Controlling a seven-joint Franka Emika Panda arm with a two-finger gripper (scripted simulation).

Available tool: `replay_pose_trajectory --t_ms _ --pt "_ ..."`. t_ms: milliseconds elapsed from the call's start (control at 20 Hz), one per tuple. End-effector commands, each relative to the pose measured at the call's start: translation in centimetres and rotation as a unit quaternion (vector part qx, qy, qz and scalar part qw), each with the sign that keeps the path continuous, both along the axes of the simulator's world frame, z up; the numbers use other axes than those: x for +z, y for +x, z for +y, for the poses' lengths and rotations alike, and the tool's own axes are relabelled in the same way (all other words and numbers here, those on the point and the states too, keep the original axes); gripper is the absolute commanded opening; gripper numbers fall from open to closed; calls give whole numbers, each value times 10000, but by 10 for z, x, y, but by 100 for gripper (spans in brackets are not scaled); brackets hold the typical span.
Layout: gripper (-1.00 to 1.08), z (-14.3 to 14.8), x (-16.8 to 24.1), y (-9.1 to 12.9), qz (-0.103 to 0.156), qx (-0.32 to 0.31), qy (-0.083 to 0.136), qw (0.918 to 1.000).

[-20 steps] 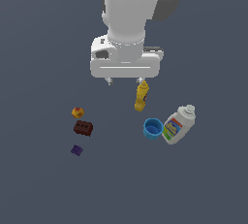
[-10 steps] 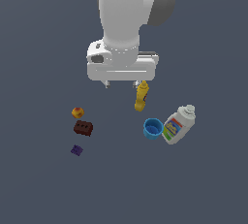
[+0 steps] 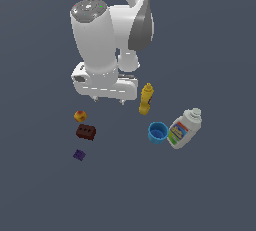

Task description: Pick up a designated object from a clutter of objects.

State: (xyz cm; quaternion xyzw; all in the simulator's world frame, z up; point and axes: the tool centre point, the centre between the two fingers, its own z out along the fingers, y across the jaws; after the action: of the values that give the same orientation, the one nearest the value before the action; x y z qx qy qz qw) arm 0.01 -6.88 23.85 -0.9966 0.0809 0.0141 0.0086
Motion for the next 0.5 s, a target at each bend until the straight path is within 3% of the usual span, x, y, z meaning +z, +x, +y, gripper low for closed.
replay_pose_trajectory --t_ms 0,450 --pt "100 -24 -23 -2 -16 -322 27 9995" --pt "100 -119 -106 -29 -81 -1575 -1 9875"
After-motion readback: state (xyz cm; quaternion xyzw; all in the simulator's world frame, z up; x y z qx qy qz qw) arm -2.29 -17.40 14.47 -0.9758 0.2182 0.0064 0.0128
